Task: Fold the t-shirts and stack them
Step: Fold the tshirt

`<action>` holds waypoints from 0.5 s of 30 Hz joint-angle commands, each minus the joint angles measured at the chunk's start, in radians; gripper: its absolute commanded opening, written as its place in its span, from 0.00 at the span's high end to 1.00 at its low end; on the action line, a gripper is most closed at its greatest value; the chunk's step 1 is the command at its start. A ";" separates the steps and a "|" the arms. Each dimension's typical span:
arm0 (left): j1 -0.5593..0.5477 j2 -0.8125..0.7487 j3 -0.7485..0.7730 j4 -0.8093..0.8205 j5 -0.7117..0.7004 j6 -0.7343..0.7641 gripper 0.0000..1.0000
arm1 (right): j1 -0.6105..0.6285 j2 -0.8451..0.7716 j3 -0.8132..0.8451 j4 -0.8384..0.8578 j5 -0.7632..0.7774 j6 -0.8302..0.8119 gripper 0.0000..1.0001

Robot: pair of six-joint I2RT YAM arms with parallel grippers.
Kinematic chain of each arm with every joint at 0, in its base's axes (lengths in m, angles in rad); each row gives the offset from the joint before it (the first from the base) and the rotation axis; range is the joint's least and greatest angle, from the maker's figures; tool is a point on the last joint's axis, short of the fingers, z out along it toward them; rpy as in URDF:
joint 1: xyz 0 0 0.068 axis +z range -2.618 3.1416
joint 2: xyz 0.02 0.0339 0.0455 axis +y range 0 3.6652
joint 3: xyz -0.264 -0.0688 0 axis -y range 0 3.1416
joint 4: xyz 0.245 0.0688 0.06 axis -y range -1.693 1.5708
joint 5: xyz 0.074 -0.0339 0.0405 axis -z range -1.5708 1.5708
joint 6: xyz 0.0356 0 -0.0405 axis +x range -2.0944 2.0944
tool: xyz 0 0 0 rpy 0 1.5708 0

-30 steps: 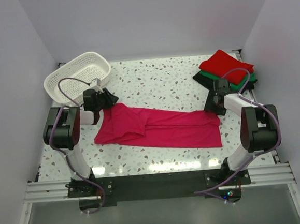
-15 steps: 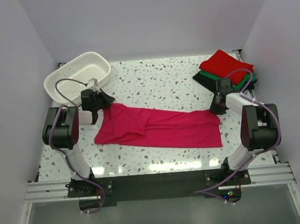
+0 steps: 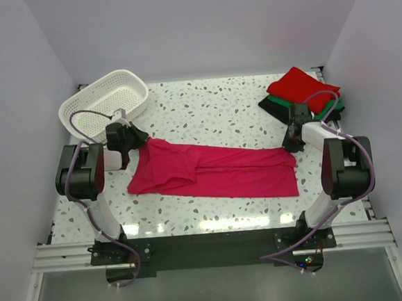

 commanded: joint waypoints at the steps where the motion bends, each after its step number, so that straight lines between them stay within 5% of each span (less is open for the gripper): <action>1: 0.009 -0.025 -0.012 0.063 -0.031 -0.014 1.00 | -0.004 0.019 0.012 -0.043 0.074 0.010 1.00; 12: 0.009 -0.057 -0.052 0.108 -0.016 -0.040 0.99 | -0.005 0.017 0.018 -0.051 0.078 0.015 1.00; 15: 0.009 -0.072 -0.076 0.158 0.035 -0.074 0.79 | -0.005 0.020 0.019 -0.049 0.071 0.015 1.00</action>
